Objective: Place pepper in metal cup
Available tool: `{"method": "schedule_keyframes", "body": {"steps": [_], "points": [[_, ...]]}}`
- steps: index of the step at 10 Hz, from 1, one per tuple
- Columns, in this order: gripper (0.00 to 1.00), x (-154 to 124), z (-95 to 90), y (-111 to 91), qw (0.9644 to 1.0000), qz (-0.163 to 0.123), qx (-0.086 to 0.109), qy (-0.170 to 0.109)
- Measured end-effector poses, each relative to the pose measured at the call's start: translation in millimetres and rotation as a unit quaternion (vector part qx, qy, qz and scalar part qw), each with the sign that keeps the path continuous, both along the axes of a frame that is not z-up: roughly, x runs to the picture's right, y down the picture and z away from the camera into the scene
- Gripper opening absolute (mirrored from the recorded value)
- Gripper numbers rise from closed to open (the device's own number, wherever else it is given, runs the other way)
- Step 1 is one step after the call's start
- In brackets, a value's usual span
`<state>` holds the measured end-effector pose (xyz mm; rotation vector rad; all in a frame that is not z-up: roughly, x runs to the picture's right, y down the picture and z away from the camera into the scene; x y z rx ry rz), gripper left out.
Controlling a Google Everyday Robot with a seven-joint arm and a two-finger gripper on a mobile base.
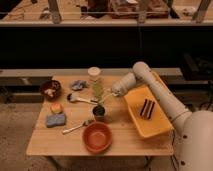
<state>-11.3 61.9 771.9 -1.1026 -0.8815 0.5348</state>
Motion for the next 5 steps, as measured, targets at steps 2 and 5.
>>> {"method": "schedule_keyframes", "body": {"steps": [2,5], "points": [[0.8,1.8,0.6,2.4,1.0,0.002,-0.005,-0.002],[0.8,0.8,0.7,2.8,1.0,0.001,-0.005,-0.002]]}}
